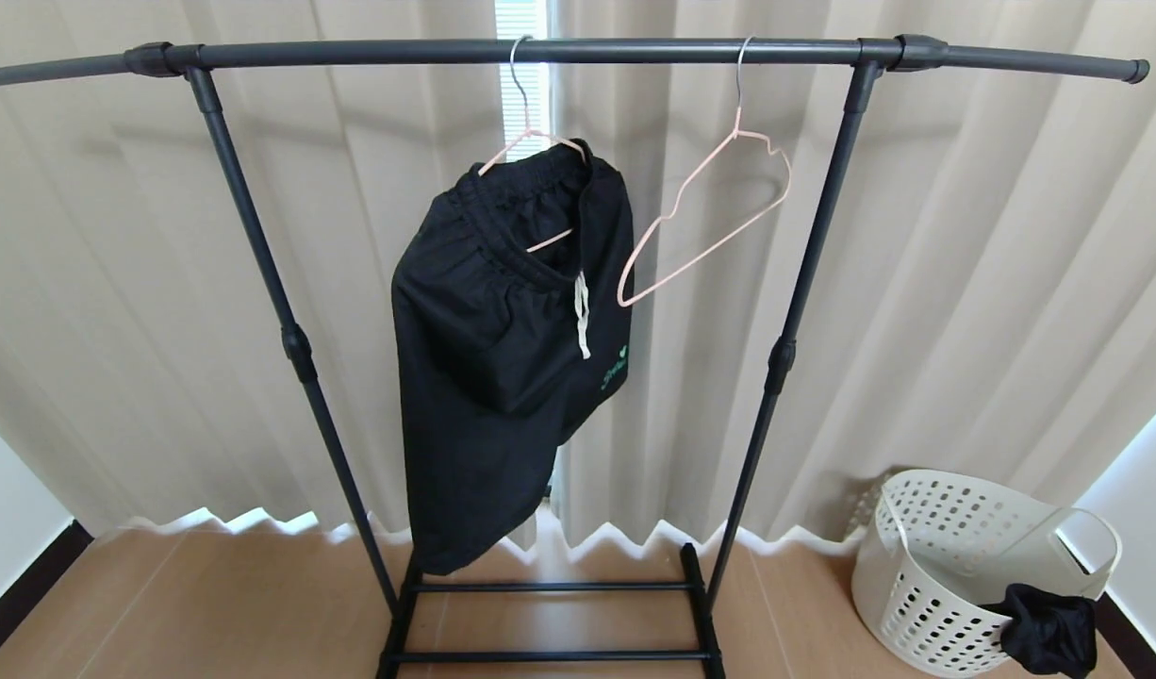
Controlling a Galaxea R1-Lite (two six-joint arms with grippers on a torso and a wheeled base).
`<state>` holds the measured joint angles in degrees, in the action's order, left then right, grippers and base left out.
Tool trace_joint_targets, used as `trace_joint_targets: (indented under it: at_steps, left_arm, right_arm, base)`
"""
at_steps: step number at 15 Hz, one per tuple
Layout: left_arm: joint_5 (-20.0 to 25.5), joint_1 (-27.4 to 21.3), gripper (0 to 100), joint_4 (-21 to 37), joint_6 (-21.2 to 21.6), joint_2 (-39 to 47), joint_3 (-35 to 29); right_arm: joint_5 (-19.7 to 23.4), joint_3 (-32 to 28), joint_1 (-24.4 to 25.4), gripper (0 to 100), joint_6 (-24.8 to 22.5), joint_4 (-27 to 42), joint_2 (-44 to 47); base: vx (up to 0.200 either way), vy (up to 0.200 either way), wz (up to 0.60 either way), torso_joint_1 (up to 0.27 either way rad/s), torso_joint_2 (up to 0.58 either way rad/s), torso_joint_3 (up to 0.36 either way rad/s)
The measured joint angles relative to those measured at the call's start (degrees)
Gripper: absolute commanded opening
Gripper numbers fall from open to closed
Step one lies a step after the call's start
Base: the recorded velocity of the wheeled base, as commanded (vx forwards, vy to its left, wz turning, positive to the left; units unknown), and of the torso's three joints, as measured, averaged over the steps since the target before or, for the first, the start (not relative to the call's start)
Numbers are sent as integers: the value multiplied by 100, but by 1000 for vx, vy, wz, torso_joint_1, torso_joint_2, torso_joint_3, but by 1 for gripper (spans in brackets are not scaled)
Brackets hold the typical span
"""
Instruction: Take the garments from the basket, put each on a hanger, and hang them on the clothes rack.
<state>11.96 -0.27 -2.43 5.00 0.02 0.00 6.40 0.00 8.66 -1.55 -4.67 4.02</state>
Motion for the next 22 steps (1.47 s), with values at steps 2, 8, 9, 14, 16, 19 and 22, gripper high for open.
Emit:
trace_joint_targets:
  at_steps: [2, 8, 9, 14, 16, 19, 22]
  left_arm:
    - [0, 0, 100, 0, 1, 0, 0]
    - [0, 0, 100, 0, 0, 0, 0]
    - [0, 0, 100, -2, 0, 0, 0]
    - [0, 0, 100, 0, 1, 0, 0]
    - [-2, 0, 100, 0, 1, 0, 0]
    - [-2, -2, 100, 0, 0, 0, 0]
    - [0, 0, 100, -2, 0, 0, 0]
  right_arm:
    - [0, 0, 2, 100, 0, -1, 0]
    - [0, 0, 2, 100, 16, -4, 0]
    - [-2, 0, 2, 100, 16, -1, 0]
    - [-9, 0, 2, 100, 18, -4, 0]
    - [-6, 0, 2, 100, 18, -6, 0]
    - [-9, 0, 0, 100, 16, -6, 2]
    - [-9, 0, 0, 100, 18, -4, 2]
  base:
    - [0, 0, 0, -156, 500, 334]
    - [0, 0, 0, -132, 472, 342]
    - [0, 0, 0, -105, 491, 369]
    - [0, 0, 0, -47, 312, 258]
    - [0, 0, -600, -5, 51, 49]
    - [0, 0, -600, 2, 15, 9]
    - [0, 0, -600, 4, -1, 4]
